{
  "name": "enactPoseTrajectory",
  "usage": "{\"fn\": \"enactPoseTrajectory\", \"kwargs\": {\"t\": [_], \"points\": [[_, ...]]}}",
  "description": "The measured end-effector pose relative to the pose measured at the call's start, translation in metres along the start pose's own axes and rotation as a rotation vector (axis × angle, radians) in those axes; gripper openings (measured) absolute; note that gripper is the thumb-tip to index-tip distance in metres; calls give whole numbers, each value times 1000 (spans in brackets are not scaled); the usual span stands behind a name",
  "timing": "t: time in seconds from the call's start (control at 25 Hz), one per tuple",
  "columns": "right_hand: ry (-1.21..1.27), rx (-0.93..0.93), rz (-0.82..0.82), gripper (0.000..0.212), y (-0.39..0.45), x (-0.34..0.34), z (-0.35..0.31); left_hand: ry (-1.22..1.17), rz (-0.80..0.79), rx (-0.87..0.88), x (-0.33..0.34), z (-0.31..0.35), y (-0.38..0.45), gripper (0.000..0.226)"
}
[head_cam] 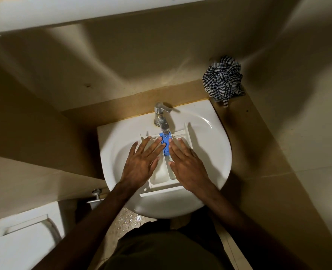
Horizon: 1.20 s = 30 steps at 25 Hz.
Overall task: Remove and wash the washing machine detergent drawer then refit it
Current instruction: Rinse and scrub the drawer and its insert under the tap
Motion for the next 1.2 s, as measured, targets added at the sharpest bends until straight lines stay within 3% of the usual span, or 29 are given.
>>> {"fn": "enactPoseTrajectory", "kwargs": {"t": [0.2, 0.36, 0.52, 0.68, 0.8, 0.96, 1.2], "points": [[56, 16, 57, 57, -1, -8, 2, -44, 46, 10, 2, -1, 0, 57], [130, 105, -20, 68, 6, -4, -3, -68, 19, 1, 4, -5, 0, 53], [140, 48, -19, 60, -4, -4, -10, -57, 7, -3, 3, -5, 2, 57], [161, -69, 17, 59, -9, -8, -8, -159, 20, -117, 7, -5, 2, 64], [197, 2, 46, 68, 8, -13, -6, -231, 30, -167, 11, -6, 0, 64], [117, 64, 2, 78, 29, -12, -16, -229, 39, -148, 12, -6, 2, 53], [163, 51, -56, 73, -8, -6, -24, -109, -17, -128, 12, -6, 4, 67]]}}
Point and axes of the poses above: each hand's wrist, its own y-axis towards the middle knuckle, its own x-axis out of the palm, z = x × y, the point moved 8 cm from there along y, towards the middle knuckle, and after that the axes turned 3 degrees about -y, right-handed, at the moved point
